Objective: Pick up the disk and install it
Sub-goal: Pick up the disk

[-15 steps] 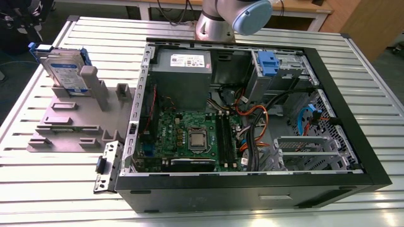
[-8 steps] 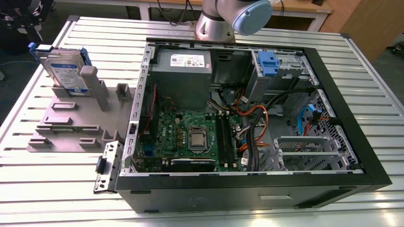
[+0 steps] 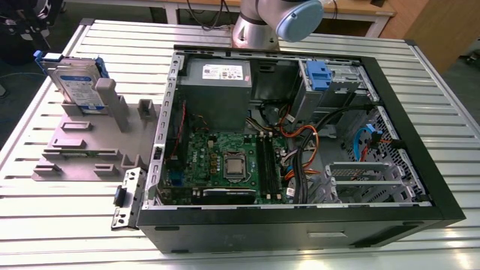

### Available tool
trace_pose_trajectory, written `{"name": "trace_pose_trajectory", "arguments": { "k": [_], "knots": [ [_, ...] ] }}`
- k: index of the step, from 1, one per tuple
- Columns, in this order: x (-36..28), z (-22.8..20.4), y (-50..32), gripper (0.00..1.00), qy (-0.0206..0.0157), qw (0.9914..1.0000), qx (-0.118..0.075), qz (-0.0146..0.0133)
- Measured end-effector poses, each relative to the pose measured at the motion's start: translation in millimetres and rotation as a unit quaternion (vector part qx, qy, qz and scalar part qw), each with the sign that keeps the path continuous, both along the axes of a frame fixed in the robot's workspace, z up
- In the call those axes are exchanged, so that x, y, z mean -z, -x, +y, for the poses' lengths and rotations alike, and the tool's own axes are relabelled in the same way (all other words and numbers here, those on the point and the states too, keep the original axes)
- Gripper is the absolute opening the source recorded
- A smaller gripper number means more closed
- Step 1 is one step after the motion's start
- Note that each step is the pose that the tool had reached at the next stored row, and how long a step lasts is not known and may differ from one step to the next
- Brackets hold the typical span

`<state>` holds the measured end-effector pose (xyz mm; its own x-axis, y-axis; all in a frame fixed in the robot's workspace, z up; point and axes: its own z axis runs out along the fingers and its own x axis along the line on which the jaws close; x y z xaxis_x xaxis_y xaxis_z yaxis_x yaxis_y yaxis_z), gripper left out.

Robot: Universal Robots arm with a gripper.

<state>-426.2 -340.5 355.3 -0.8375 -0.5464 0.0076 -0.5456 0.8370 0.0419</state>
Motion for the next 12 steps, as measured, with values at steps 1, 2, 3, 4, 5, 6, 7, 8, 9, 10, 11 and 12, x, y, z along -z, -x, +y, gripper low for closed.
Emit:
{"name": "trace_pose_trajectory", "arguments": {
  "k": [1, 2, 3, 4, 5, 6, 7, 8, 9, 10, 11, 12],
  "knots": [
    [0.0, 0.0, 0.0, 0.11, 0.0000, 0.99998, -0.007, 0.0000],
    [0.0, 0.0, 0.0, 0.11, -0.0001, 0.99990, -0.014, 0.0000],
    [0.0, 0.0, 0.0, 0.11, -0.0001, 0.99976, -0.022, 0.0000],
    [0.1, 0.0, 0.0, 0.11, -0.0001, 0.99957, -0.029, 0.0000],
    [0.1, 0.0, 0.0, 0.11, -0.0001, 0.99932, -0.037, 0.0000],
    [0.2, 0.0, 0.0, 0.11, -0.0001, 0.99902, -0.044, 0.0000],
    [0.2, 0.0, 0.0, 0.11, -0.0001, 0.99865, -0.052, 0.0000],
    [0.2, 0.0, 0.0, 0.11, -0.0001, 0.99819, -0.060, 0.0000],
    [0.2, 0.0, 0.0, 0.11, -0.0001, 0.99758, -0.070, 0.0000],
    [0.3, 0.0, 0.0, 0.11, -0.0001, 0.99697, -0.078, 0.0000],
    [0.3, 0.0, 0.0, 0.11, -0.0001, 0.99630, -0.086, 0.0000],
    [0.4, 0.0, 0.0, 0.11, -0.0001, 0.99559, -0.094, 0.0000]
  ]
}}
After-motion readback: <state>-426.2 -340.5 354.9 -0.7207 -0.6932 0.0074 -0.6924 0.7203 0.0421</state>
